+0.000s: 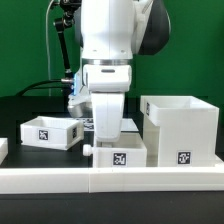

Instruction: Assemble drawer

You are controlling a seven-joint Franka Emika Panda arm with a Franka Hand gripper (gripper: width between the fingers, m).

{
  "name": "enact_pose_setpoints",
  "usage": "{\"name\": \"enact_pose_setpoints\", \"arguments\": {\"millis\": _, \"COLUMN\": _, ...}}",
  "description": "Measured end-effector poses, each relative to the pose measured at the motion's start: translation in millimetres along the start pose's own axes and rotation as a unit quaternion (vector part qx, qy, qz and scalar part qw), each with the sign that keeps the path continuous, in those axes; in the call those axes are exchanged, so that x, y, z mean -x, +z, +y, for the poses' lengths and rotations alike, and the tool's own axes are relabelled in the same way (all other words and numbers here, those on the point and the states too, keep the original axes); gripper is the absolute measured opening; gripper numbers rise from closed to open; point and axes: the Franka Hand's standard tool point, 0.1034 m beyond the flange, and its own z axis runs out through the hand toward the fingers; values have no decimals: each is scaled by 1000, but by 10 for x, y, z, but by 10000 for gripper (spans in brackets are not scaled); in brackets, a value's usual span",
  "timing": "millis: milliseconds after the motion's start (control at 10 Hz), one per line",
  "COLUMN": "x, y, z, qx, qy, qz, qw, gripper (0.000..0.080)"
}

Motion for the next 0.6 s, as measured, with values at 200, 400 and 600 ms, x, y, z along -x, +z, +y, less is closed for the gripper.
{"name": "enact_pose_setpoints", "arguments": {"millis": 200, "x": 27, "y": 10, "z": -6, "qx": -1, "qy": 2, "qz": 0, "qw": 1000, "gripper": 42}}
{"name": "enact_pose_setpoints", "arguments": {"millis": 400, "x": -2, "y": 44, "z": -27, "qx": -5, "qy": 0, "qz": 0, "qw": 1000, "gripper": 42}}
{"name": "enact_pose_setpoints", "arguments": {"millis": 600, "x": -81, "y": 51, "z": -41, "qx": -10, "qy": -8, "qz": 1, "qw": 1000, "gripper": 42}}
